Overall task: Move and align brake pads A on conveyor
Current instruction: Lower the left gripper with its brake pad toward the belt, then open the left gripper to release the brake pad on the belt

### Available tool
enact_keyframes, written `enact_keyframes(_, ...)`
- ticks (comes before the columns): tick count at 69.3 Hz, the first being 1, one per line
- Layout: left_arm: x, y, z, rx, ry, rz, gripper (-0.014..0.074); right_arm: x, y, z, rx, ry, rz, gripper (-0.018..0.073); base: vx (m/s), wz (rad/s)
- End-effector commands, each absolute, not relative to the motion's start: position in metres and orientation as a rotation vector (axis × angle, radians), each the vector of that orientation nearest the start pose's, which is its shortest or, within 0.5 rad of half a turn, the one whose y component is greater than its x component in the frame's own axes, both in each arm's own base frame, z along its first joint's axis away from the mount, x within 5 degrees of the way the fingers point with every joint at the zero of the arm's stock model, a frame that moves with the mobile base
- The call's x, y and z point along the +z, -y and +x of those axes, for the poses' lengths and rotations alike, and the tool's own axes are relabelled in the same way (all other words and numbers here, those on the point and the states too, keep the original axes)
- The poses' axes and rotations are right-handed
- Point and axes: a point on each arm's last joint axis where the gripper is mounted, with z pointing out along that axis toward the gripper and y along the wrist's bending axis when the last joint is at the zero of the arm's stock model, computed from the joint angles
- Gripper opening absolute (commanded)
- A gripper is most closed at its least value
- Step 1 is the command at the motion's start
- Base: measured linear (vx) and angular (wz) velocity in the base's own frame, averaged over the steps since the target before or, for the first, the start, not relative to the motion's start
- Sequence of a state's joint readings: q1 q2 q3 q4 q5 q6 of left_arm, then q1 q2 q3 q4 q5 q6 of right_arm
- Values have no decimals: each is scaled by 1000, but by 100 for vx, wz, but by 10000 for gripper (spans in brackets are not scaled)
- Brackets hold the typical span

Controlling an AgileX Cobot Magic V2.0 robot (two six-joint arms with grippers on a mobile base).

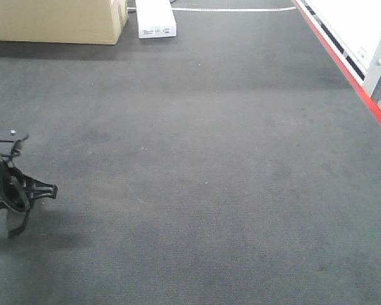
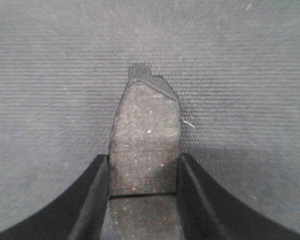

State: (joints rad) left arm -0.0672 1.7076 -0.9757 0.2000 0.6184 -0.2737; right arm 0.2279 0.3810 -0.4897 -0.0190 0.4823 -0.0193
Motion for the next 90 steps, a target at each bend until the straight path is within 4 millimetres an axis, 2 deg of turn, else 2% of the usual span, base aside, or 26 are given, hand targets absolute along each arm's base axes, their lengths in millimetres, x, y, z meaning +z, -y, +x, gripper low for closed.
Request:
enact_keyframes(1, 191, 13, 328, 121, -2738, -62, 212, 327, -18, 81, 121, -1720, -229, -5, 0, 0)
enact_keyframes(10, 178, 12, 330, 141, -2774, -45, 289, 327, -18, 81, 121, -1720, -229, -5, 0, 0)
enact_keyframes(21, 174, 11, 331, 170, -2784, -15, 358, 327, -18, 81, 121, -1720, -229, -5, 0, 0)
enact_keyframes(35, 180, 10, 331, 191, -2770, 1, 389, 327, -18, 81, 121, -1720, -229, -5, 0, 0)
enact_keyframes(43, 192, 9, 328, 189, -2741, -3, 388, 327, -18, 81, 121, -1720, -229, -5, 0, 0)
enact_keyframes(58, 228, 9, 318, 174, -2639, -16, 388, 327, -18, 81, 121, -1720, -229, -5, 0, 0)
enact_keyframes(68, 267, 9, 302, 137, -2515, -42, 388, 327, -18, 81, 121, -1720, -229, -5, 0, 0)
enact_keyframes(78, 315, 13, 271, 35, -2369, -20, 388, 327, -18, 81, 121, -1720, -229, -5, 0, 0)
enact_keyframes(90, 367, 19, 222, -104, -2182, 36, 388, 327, -18, 81, 121, -1720, -229, -5, 0, 0)
